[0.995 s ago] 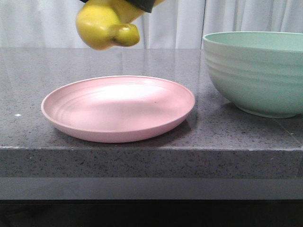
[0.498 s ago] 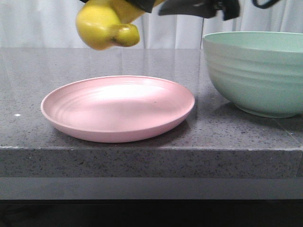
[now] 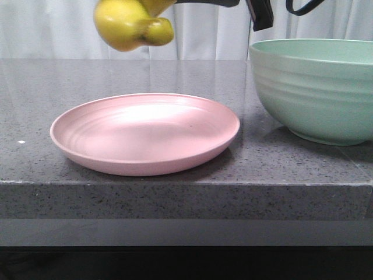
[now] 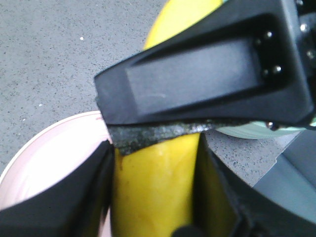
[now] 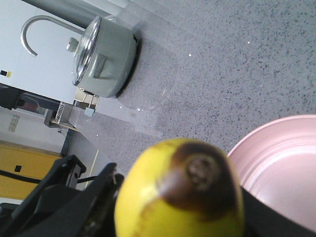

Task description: Transfer banana from pink plate to green bowl

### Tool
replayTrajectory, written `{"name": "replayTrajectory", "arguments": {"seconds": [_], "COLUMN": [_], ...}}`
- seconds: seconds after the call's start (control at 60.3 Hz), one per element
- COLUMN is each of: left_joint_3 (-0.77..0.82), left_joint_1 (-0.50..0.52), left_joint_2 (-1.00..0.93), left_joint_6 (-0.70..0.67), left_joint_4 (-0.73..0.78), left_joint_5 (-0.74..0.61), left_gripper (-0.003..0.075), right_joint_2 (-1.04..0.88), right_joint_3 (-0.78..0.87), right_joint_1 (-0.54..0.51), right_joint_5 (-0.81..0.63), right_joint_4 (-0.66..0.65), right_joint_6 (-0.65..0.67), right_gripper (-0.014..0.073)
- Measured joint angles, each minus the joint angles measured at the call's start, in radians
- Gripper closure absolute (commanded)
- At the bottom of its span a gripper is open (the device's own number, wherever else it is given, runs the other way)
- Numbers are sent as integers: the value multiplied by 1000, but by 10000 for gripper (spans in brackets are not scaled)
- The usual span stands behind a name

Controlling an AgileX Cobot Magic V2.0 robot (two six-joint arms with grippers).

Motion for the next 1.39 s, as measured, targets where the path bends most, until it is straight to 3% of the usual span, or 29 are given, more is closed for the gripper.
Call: {"name": "replayTrajectory", "arguments": {"seconds": [0.05, 0.149, 0.315, 0.481, 0.746, 0.829, 0.912, 1.012, 1.111, 1.393], "left_joint_3": [0, 0, 0, 0, 0, 0, 0, 0, 0, 0], "left_joint_1": [0, 0, 0, 0, 0, 0, 0, 0, 0, 0], "left_joint_2": [0, 0, 0, 0, 0, 0, 0, 0, 0, 0], "left_joint_6": [0, 0, 0, 0, 0, 0, 0, 0, 0, 0], "left_joint_4": [2, 0, 0, 0, 0, 0, 0, 0, 0, 0], "left_joint_5": [5, 11, 11, 13, 13, 13, 13, 13, 13, 14], "left_gripper": [239, 147, 142, 142, 142, 143, 143, 143, 143, 143], "right_joint_2": [0, 0, 0, 0, 0, 0, -2, -2, 2, 63], "right_joint_3": [0, -4, -4, -31, -209, -271, -319, -326, -326, -300], "right_joint_1": [0, 4, -25, -154, -390, -438, -460, -454, -433, -392], "right_joint_5": [0, 2, 4, 25, 278, 326, 333, 307, 287, 282], "right_joint_4": [-8, -10, -28, -98, -140, -241, -461, -684, -828, -926], "right_joint_6": [-4, -12, -42, -59, -67, -67, -69, -69, -70, -70], "right_gripper": [485, 485, 485, 485, 485, 478, 452, 428, 428, 428]}}
